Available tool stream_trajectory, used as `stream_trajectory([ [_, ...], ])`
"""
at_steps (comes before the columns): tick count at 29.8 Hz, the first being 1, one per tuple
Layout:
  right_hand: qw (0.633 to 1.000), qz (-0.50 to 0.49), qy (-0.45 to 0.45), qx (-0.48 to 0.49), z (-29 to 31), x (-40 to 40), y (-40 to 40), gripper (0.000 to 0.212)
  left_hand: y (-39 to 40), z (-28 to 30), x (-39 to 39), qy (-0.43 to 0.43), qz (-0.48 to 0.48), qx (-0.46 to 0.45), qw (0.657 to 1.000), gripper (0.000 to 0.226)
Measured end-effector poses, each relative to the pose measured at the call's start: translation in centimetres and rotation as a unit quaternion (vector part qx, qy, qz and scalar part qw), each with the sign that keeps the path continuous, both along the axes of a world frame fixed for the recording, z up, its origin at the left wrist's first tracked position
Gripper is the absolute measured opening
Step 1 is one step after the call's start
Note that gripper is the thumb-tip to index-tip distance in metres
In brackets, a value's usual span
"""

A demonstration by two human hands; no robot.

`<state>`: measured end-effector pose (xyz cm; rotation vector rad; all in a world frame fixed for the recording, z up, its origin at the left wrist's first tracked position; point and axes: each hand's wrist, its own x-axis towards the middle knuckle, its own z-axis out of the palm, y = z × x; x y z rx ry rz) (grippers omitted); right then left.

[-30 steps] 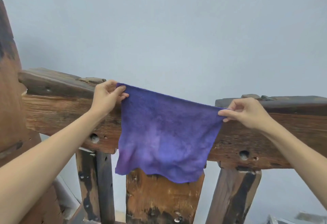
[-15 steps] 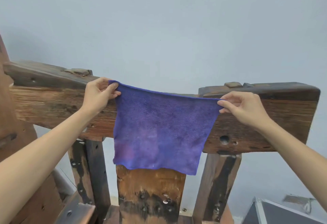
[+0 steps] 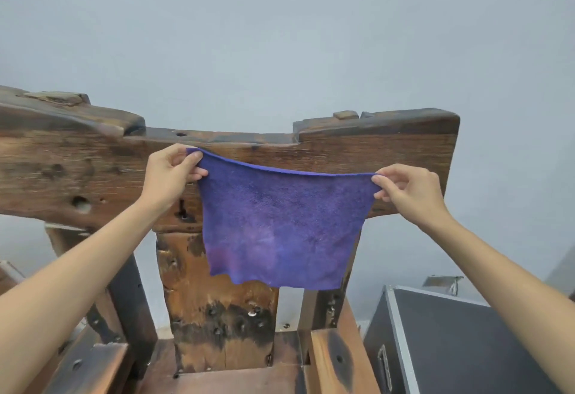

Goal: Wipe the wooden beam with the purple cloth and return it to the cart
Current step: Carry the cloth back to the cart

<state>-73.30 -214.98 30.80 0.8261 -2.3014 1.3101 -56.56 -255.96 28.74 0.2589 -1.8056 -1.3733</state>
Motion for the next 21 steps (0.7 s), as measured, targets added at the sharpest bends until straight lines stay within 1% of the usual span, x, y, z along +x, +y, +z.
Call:
stream_trajectory([
  [3,0.998,-0.046,-0.029,-0.007,-1.3,2.2,2.0,0.006,1.5,-0.6,-0.5,-0.01,-0.026,0.003,1.0,0.015],
  [9,0.988,-0.144,-0.05,-0.001,-3.7,8.2,7.9,0.007,6.5,-1.5,-0.6,-0.024,-0.1,0.005,0.995,0.014],
  [12,0.981,-0.18,-0.071,-0.025,-4.7,10.9,10.8,0.006,9.3,-2.4,-0.8,-0.036,-0.129,0.008,0.991,0.014],
  [14,0.973,-0.212,-0.081,-0.036,-5.4,12.9,12.9,0.007,11.4,-3.0,-1.1,-0.048,-0.152,0.01,0.987,0.014],
  [20,0.948,-0.306,-0.087,-0.012,-6.9,17.9,20.0,0.01,19.5,-5.1,-2.7,-0.079,-0.218,0.01,0.973,0.013],
  [21,0.939,-0.331,-0.088,-0.009,-7.1,19.2,22.4,0.01,22.2,-5.4,-3.4,-0.089,-0.241,0.004,0.966,0.013],
])
